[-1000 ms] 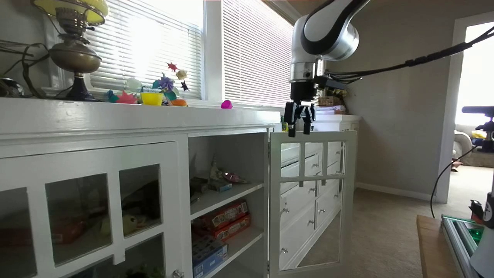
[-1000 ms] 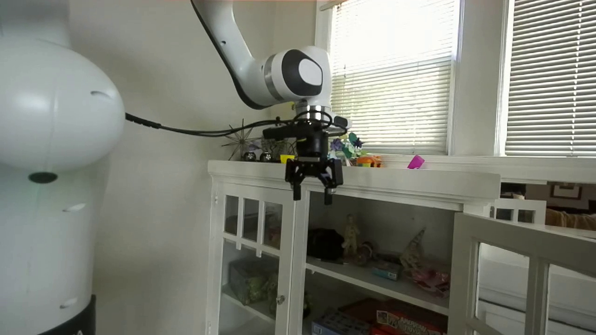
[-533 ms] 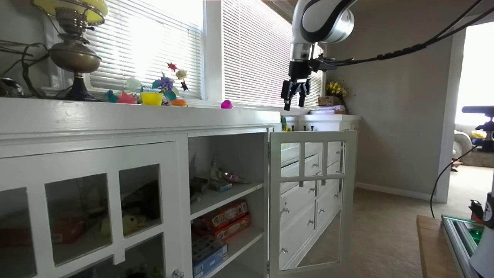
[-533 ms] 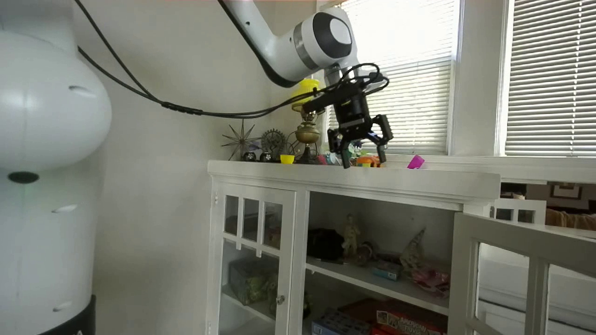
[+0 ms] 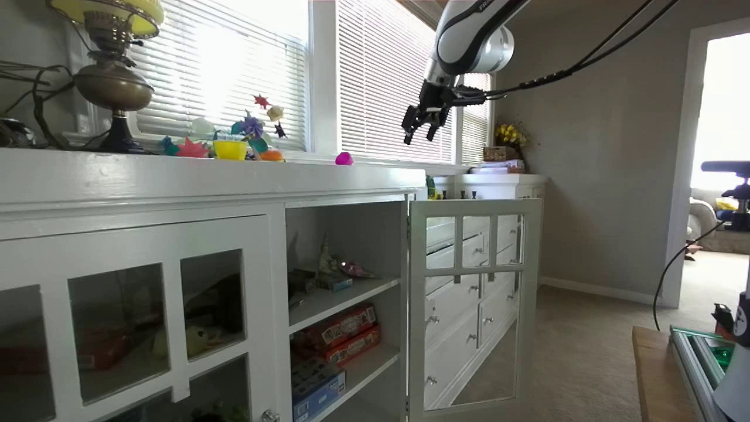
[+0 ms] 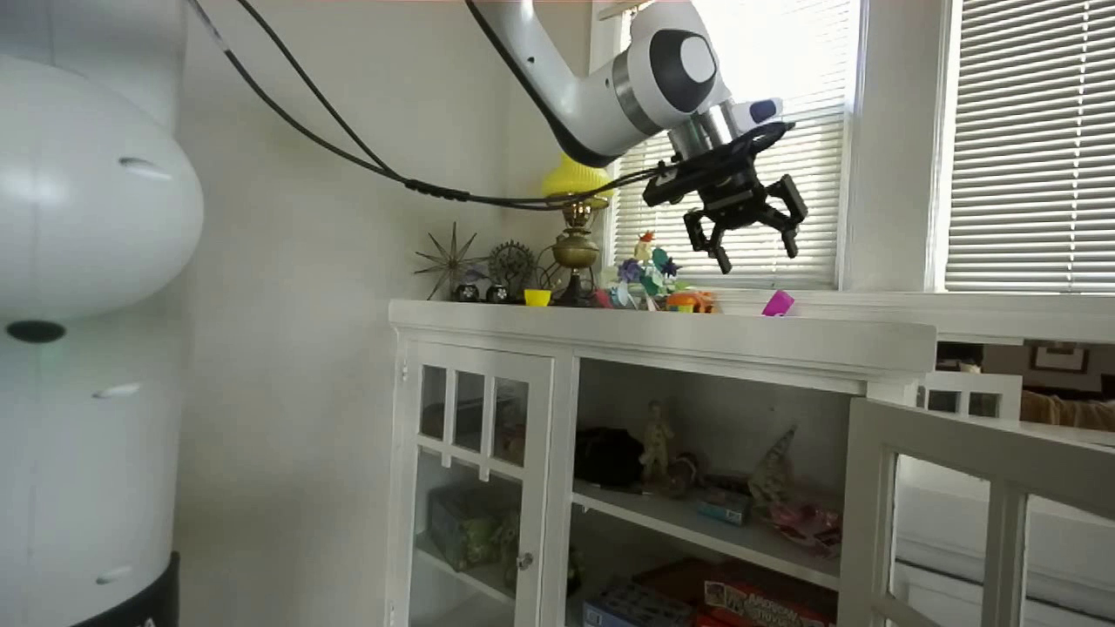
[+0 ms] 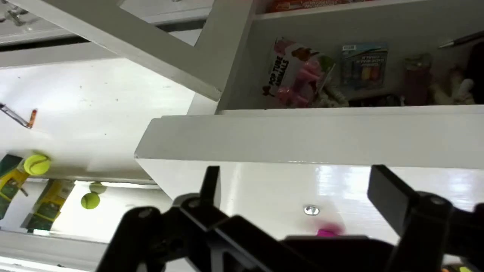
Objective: Move the pink bowl to the right
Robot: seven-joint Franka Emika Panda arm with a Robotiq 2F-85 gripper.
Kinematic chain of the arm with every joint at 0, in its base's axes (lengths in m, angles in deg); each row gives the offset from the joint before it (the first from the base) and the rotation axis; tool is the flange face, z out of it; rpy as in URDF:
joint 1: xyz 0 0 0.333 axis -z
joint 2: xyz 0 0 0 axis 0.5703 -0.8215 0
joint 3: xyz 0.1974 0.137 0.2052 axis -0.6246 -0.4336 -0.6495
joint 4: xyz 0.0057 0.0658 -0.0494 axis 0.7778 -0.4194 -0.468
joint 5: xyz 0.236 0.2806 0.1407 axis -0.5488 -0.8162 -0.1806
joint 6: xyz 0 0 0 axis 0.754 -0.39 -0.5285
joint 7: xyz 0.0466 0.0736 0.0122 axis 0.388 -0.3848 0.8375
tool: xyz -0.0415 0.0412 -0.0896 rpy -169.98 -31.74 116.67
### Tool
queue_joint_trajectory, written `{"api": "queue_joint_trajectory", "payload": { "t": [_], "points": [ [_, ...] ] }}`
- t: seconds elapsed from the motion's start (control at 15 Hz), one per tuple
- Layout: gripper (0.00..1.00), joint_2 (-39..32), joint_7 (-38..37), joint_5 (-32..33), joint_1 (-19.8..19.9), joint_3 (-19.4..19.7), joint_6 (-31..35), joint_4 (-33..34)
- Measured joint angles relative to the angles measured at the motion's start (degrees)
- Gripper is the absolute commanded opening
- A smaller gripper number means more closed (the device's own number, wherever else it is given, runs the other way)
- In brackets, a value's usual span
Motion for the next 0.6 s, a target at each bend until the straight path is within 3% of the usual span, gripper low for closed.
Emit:
{"api": "queue_joint_trajectory", "payload": {
  "t": [0.6],
  "points": [
    [1.00,-1.3,0.1,-0.4,-0.2,0.0,-0.1,1.1]
  ]
}}
